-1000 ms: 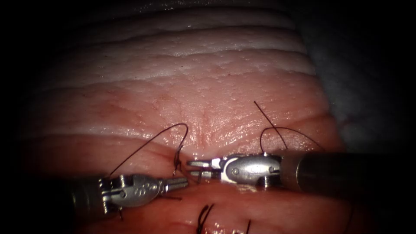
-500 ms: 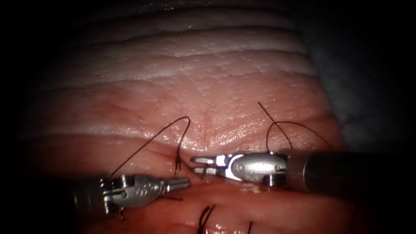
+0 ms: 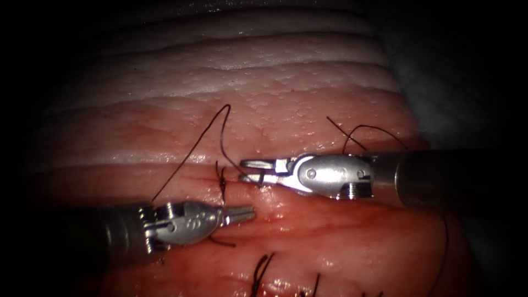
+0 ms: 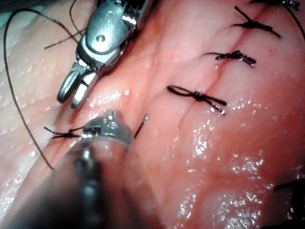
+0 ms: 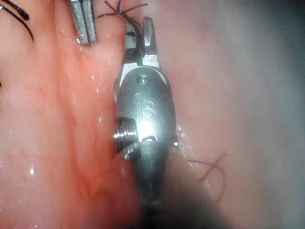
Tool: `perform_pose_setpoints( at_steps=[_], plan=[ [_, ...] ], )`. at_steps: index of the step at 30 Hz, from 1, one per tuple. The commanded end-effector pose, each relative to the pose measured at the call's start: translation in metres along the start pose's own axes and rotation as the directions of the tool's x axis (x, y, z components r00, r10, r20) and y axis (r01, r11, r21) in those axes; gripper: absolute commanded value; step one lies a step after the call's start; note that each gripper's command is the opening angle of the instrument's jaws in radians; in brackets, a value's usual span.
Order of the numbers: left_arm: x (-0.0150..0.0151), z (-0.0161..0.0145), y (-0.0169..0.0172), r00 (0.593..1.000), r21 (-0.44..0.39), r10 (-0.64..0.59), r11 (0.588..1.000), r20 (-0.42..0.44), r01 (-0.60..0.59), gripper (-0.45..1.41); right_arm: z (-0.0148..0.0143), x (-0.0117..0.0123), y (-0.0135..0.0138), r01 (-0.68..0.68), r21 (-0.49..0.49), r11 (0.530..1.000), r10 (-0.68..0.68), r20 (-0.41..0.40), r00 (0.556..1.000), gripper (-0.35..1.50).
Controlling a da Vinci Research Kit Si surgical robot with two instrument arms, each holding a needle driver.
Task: Wound Closure
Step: Push needle through tissue above incision with right hand
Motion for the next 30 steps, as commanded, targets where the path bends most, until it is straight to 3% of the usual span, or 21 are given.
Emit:
perform_pose_setpoints(
  at_steps=[1, 8, 19, 25, 30],
  plan=[
    [-0.0001, 0.0009, 0.0000, 1.000, 0.000, 0.000, 1.000, 0.000, 0.000, -0.30, 0.0006, -0.0008, 0.0005, -0.007, -0.003, 1.000, 0.007, -0.004, 1.000, -0.35],
    [-0.0006, 0.0020, -0.0003, 1.000, 0.008, 0.005, 1.000, -0.001, -0.005, -0.30, 0.0006, 0.0000, 0.0026, -0.027, -0.022, 0.999, 0.026, -0.021, 0.999, -0.35],
    [-0.0055, 0.0033, 0.0026, 0.998, -0.011, 0.026, 1.000, 0.049, -0.026, -0.26, 0.0005, 0.0020, 0.0055, -0.045, -0.041, 0.998, 0.043, -0.041, 0.998, -0.35],
    [-0.0058, 0.0030, 0.0027, 0.999, -0.012, 0.023, 1.000, 0.049, -0.022, -0.26, 0.0006, 0.0021, 0.0062, -0.044, -0.047, 0.998, 0.042, -0.044, 0.998, -0.35],
    [-0.0056, 0.0031, 0.0028, 0.999, -0.011, 0.022, 1.000, 0.049, -0.022, -0.26, 0.0007, 0.0019, 0.0064, -0.125, -0.046, 0.991, 0.123, -0.051, 0.991, -0.35]
  ],
)
